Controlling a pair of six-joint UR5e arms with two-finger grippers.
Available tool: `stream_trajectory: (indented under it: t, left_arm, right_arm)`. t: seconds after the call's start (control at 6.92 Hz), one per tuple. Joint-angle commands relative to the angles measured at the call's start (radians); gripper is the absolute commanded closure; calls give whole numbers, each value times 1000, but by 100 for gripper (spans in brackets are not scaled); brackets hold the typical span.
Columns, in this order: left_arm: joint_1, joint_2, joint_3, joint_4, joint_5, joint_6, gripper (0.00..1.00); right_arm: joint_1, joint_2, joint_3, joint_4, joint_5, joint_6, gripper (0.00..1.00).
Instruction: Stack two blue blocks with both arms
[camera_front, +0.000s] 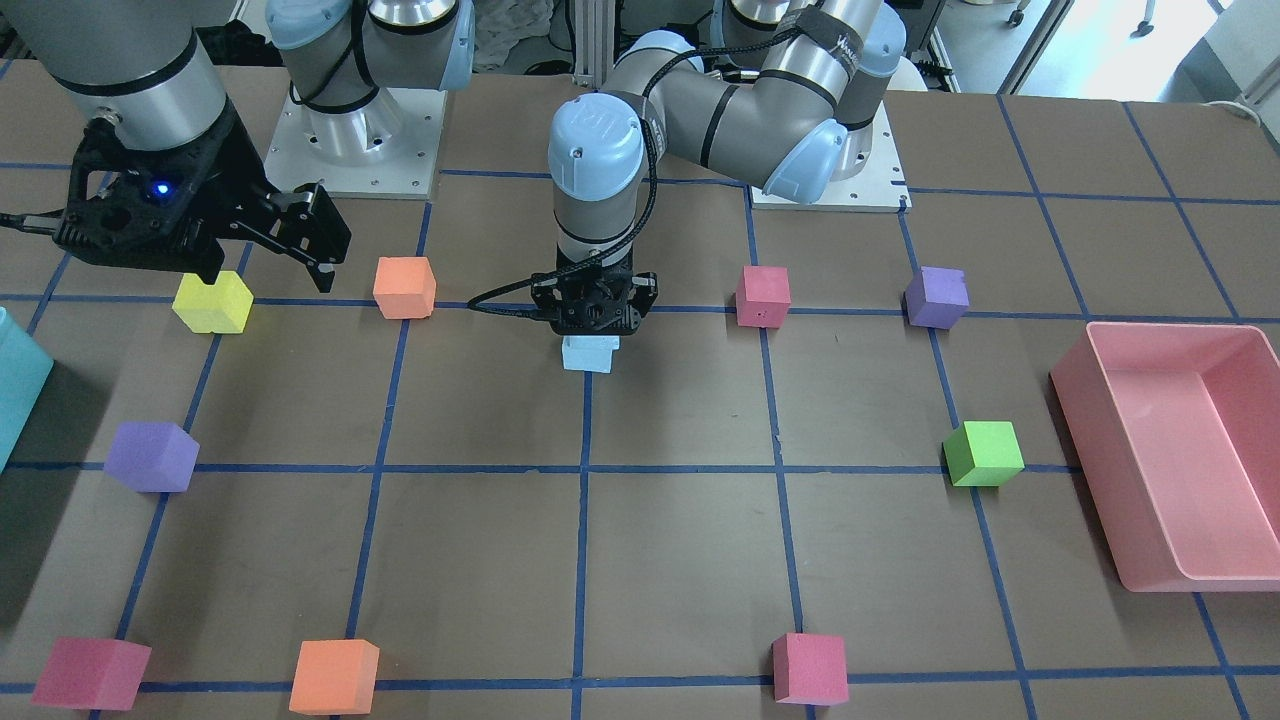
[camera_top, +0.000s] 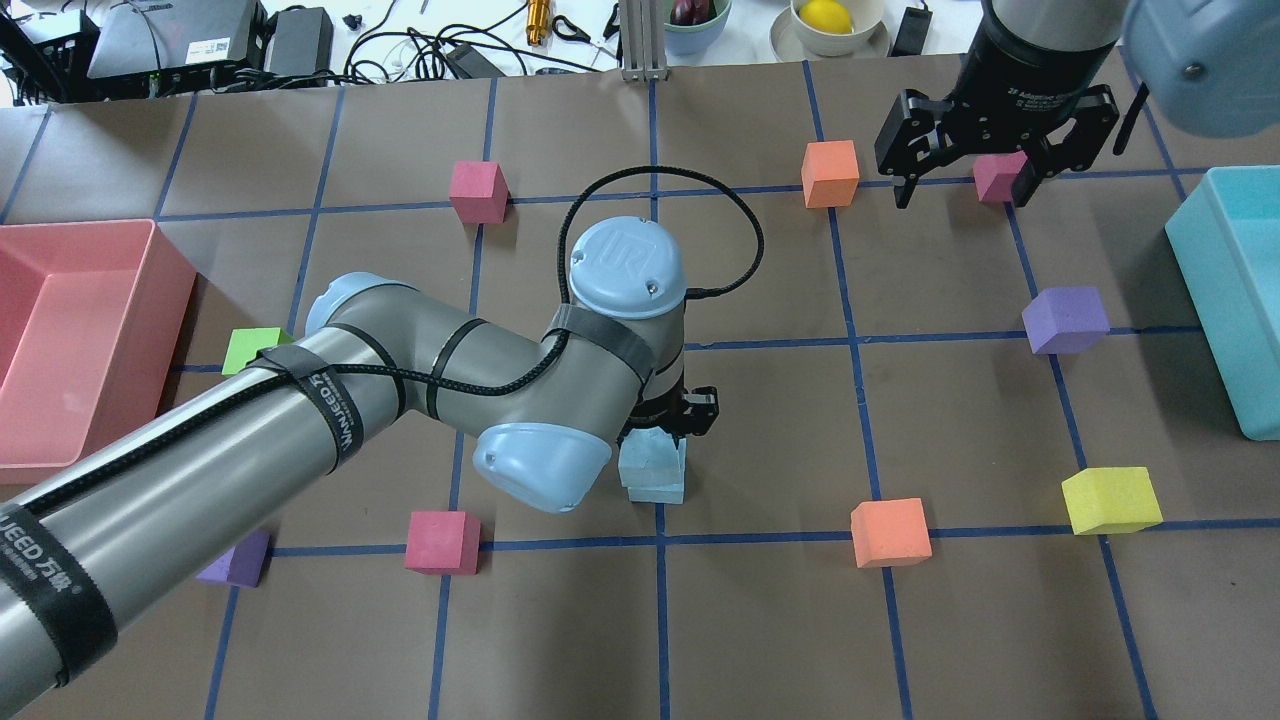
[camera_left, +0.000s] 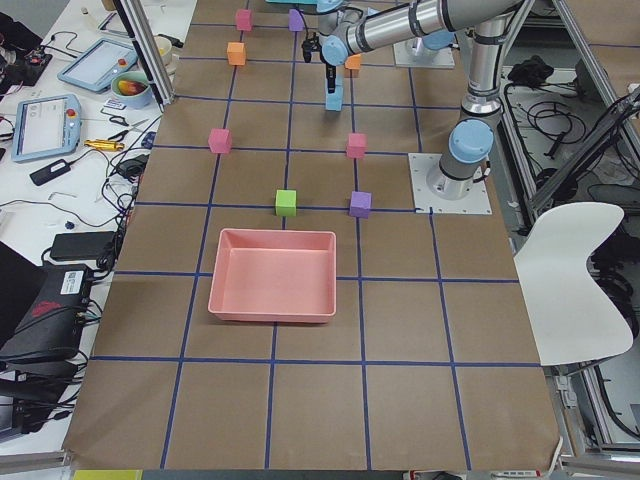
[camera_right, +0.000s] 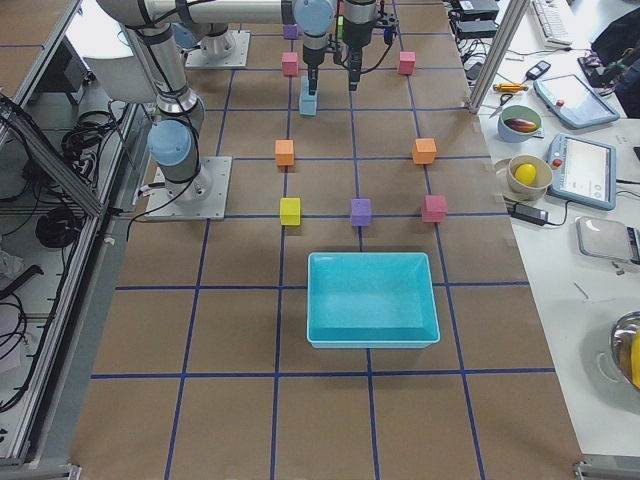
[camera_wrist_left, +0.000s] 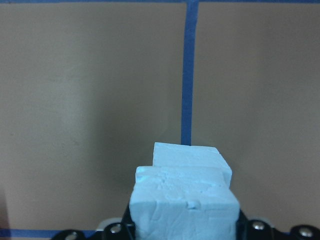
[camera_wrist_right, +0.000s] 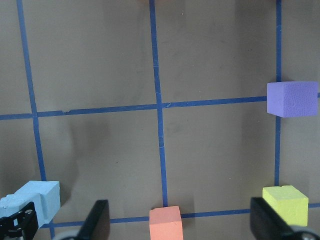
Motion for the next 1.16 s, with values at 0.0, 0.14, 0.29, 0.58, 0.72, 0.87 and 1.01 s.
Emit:
stream_trajectory:
  t: [0.0,0.14,0.29,0.58,0.72,0.87,1.01]
  left_arm:
    - [-1,1,0,2,-18,0,72]
    - [1,11,5,3,-19,10,72]
    - [1,10,3,4,-19,0,72]
    - [-1,1,2,3,-21,-5,72]
    - [-1,-1,3,4,-21,-5,72]
    - [-1,-2,0,2,-21,-6,58]
    - [-1,-10,0,7,-19,-5,27]
  right_arm:
    - [1,-12,4,4,3,1,0]
    - [5,-14,5,6,12,1,0]
    - [4,-17,5,7,6,2,0]
    - [5,-17,7,9,8,-1,0]
    - [4,-17,7,9,6,-1,0]
    - [5,-17,8,9,5,-1,0]
    - [5,-17,8,9,3,-1,0]
